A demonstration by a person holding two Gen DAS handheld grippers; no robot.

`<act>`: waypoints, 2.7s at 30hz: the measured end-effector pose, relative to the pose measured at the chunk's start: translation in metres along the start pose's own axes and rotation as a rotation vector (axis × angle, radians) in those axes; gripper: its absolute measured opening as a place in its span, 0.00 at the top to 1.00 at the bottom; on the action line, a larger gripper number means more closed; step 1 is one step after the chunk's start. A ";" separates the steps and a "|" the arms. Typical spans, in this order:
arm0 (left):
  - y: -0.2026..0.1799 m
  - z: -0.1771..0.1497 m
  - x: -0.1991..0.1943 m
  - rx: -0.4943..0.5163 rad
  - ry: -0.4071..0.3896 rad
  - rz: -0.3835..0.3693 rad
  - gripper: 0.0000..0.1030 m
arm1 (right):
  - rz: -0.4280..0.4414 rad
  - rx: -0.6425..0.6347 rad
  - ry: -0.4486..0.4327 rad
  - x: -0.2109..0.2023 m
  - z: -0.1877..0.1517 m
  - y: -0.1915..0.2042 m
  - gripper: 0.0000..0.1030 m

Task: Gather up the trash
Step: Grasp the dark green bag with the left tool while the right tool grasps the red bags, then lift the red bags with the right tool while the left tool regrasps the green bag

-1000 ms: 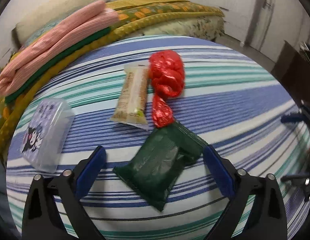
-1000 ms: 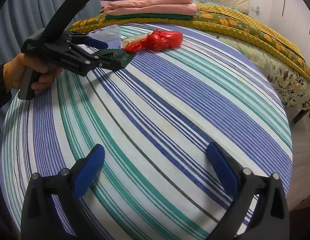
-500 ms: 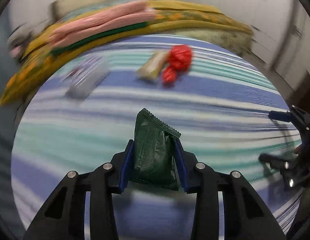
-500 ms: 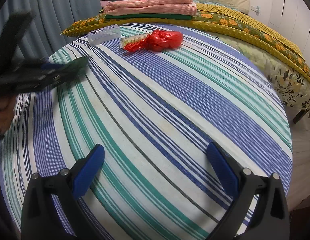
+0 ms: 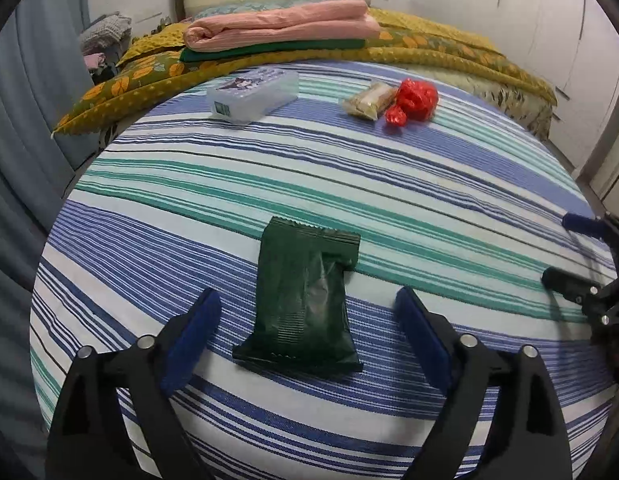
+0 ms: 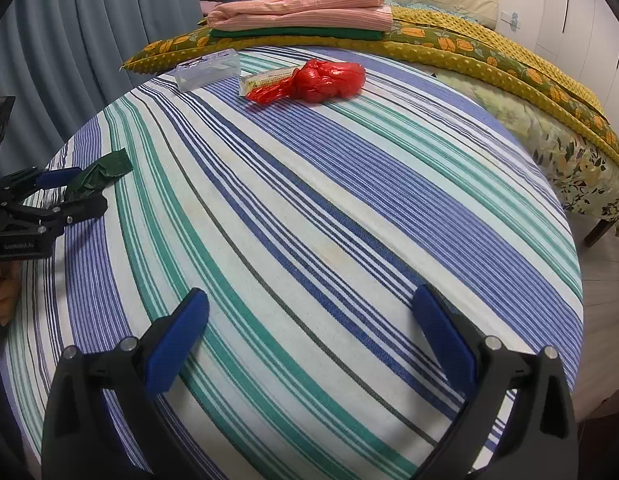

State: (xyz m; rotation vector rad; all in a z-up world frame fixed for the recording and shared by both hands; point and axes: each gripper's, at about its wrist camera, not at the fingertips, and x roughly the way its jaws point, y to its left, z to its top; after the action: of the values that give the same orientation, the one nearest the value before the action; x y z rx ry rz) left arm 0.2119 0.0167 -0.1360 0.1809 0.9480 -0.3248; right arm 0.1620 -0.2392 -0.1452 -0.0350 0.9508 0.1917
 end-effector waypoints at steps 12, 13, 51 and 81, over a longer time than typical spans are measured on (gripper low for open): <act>-0.002 -0.001 0.004 0.007 0.012 0.006 0.04 | 0.030 0.207 -0.039 0.002 0.066 -0.033 0.06; -0.001 -0.001 0.005 0.006 0.012 0.004 0.04 | 0.050 0.244 -0.050 0.005 0.080 -0.034 0.11; -0.001 -0.002 0.004 -0.002 0.012 -0.001 0.04 | 0.203 -0.173 0.116 -0.019 0.044 0.041 0.22; 0.018 -0.003 -0.002 0.054 0.024 -0.117 0.05 | 0.164 -0.099 0.046 -0.020 0.047 0.042 0.21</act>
State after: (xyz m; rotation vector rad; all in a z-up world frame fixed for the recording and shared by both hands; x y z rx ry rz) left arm 0.2144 0.0347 -0.1361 0.1788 0.9760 -0.4572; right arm 0.1808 -0.1958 -0.0996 -0.0529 0.9897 0.3910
